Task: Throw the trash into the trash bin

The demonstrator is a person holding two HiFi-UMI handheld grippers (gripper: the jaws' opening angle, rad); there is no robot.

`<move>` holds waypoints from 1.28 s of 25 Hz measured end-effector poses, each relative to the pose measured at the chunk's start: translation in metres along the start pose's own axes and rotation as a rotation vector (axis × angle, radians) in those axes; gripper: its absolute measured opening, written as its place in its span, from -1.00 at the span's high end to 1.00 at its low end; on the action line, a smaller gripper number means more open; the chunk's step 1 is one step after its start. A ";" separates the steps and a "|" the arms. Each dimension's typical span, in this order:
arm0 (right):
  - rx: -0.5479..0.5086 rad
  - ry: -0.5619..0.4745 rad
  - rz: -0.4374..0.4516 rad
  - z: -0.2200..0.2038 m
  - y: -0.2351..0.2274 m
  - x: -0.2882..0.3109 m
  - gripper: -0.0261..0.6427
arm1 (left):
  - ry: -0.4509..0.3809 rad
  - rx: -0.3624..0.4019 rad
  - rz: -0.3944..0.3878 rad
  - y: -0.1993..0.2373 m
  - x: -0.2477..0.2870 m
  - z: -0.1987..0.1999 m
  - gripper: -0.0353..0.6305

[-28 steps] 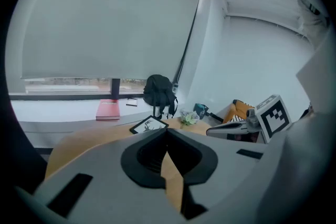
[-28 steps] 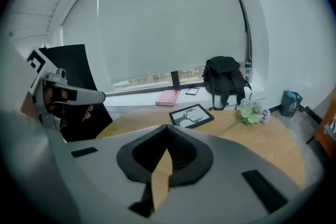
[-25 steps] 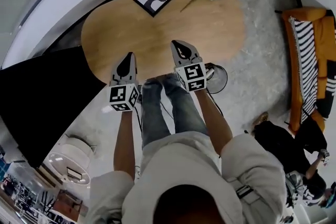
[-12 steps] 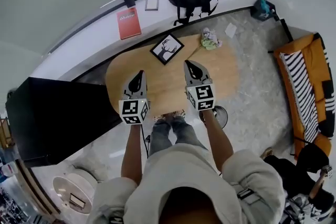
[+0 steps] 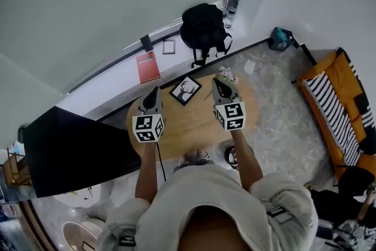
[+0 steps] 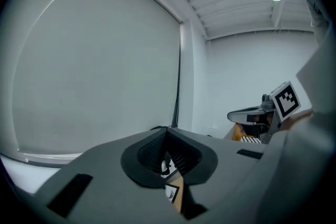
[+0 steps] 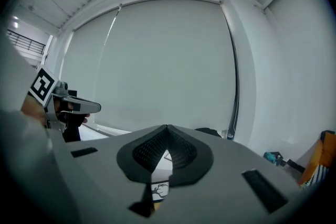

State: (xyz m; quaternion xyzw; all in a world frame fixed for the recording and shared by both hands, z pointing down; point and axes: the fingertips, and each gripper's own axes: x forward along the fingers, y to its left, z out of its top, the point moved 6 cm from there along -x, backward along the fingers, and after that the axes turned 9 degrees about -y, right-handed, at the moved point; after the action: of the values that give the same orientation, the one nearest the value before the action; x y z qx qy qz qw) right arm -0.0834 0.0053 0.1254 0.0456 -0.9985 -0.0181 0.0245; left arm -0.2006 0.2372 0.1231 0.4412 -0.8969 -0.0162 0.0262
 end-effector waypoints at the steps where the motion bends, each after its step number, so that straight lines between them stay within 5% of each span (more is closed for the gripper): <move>1: 0.001 -0.006 -0.007 0.005 -0.003 -0.002 0.84 | -0.004 0.007 0.000 0.001 0.000 0.006 0.84; 32: -0.012 -0.014 -0.020 0.027 -0.004 0.004 0.84 | -0.024 0.030 0.019 0.023 -0.001 0.032 0.84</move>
State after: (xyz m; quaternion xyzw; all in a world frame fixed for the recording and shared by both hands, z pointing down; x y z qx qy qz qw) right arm -0.0887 0.0019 0.0986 0.0551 -0.9980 -0.0245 0.0175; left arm -0.2205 0.2522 0.0927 0.4328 -0.9014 -0.0080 0.0089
